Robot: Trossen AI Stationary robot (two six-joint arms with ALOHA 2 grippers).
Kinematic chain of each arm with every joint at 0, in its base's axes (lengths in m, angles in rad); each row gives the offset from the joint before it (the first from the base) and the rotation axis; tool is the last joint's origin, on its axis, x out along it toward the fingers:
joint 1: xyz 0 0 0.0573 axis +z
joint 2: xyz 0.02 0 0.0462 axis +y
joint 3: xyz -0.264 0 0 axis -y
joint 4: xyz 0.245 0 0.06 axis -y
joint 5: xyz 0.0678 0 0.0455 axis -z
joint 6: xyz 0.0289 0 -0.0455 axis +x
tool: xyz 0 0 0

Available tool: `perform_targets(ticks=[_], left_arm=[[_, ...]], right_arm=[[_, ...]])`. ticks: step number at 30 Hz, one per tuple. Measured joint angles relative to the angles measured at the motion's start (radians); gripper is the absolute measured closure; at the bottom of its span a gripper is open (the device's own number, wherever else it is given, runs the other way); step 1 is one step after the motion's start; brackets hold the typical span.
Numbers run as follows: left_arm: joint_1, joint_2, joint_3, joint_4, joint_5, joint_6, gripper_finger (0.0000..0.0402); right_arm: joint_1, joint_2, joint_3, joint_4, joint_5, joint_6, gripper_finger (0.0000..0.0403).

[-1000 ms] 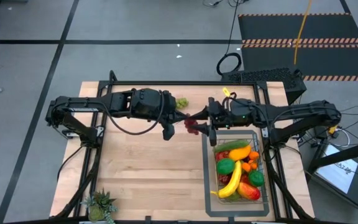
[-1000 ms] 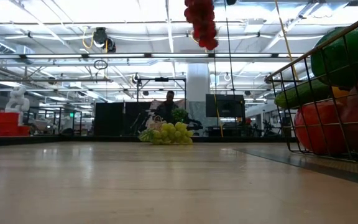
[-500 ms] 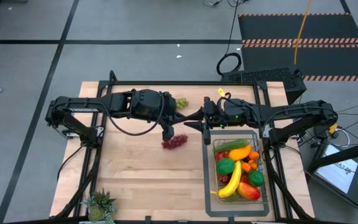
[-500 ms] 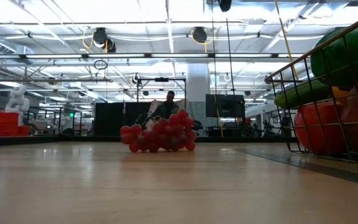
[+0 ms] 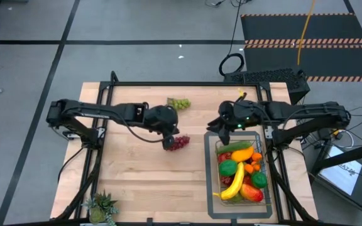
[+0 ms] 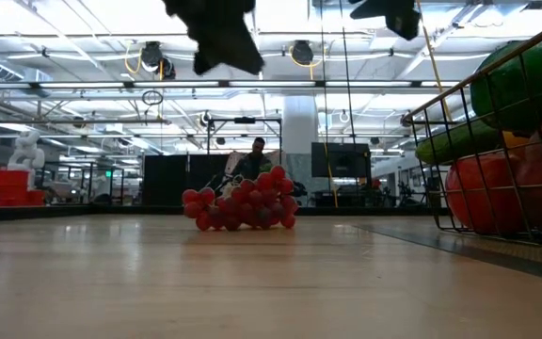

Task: Build produce basket
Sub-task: Put the red grapes into the wire basket

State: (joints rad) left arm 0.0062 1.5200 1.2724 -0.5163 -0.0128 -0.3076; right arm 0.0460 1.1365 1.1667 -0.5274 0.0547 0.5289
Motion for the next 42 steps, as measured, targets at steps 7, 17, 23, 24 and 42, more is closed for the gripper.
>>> perform_targets(ticks=[7, 17, 23, 24, 42], left_arm=[[0.076, 0.106, -0.134, 0.295, 0.013, -0.093, 0.024], [0.135, 0.279, -0.132, 0.321, 0.176, -0.025, 0.0205], [0.168, 0.302, -0.13, 0.368, 0.252, -0.066, 0.0239], [0.172, 0.31, -0.129, 0.376, 0.265, -0.068, 0.0246], [0.177, 0.386, -0.131, 0.441, 0.315, -0.145, 0.0393]], right_arm=[[0.0, -0.091, 0.001, -0.084, 0.0, -0.024, 0.0305], [-0.001, -0.164, 0.0, -0.195, 0.0, -0.103, 0.0305], [-0.001, -0.19, 0.0, -0.217, 0.0, -0.139, 0.0305], [-0.001, -0.195, 0.0, -0.22, 0.0, -0.15, 0.0305], [-0.001, -0.241, 0.0, -0.24, -0.008, -0.281, 0.0305]])
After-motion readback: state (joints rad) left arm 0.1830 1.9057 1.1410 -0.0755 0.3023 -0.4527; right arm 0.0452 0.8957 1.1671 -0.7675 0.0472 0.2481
